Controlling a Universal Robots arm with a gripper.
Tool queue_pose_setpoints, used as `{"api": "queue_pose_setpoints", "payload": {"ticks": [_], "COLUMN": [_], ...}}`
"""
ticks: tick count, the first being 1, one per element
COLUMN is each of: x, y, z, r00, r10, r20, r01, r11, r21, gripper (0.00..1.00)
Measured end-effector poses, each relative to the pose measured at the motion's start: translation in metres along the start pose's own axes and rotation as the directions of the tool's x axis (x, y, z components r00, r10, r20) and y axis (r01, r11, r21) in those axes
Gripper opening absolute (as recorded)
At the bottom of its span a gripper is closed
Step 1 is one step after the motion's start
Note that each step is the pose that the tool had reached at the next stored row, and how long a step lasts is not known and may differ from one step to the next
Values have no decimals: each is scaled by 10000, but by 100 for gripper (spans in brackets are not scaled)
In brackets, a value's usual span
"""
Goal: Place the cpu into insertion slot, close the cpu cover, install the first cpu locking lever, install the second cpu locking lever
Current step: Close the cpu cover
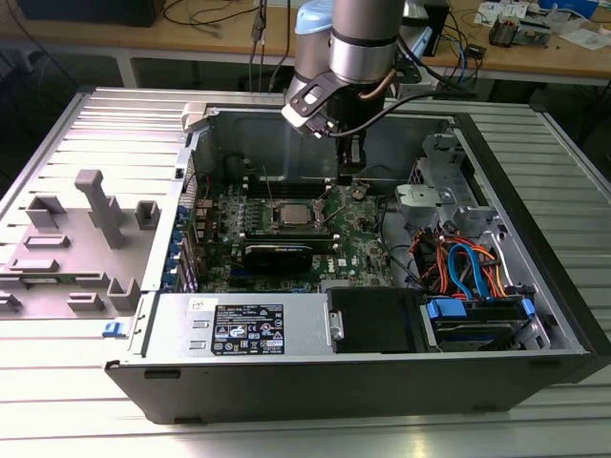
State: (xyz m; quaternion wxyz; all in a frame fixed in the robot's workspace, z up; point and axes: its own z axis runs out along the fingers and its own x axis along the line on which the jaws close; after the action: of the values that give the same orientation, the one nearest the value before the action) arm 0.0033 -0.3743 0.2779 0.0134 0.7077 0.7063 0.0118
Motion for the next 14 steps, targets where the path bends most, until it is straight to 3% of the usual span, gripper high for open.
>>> {"api": "queue_pose_setpoints", "payload": {"ticks": [14], "x": [1], "y": [60], "z": [3], "r00": [10000], "r10": [0], "r20": [0], "r01": [0], "r11": [10000], "r21": [0], "gripper": [11]}}
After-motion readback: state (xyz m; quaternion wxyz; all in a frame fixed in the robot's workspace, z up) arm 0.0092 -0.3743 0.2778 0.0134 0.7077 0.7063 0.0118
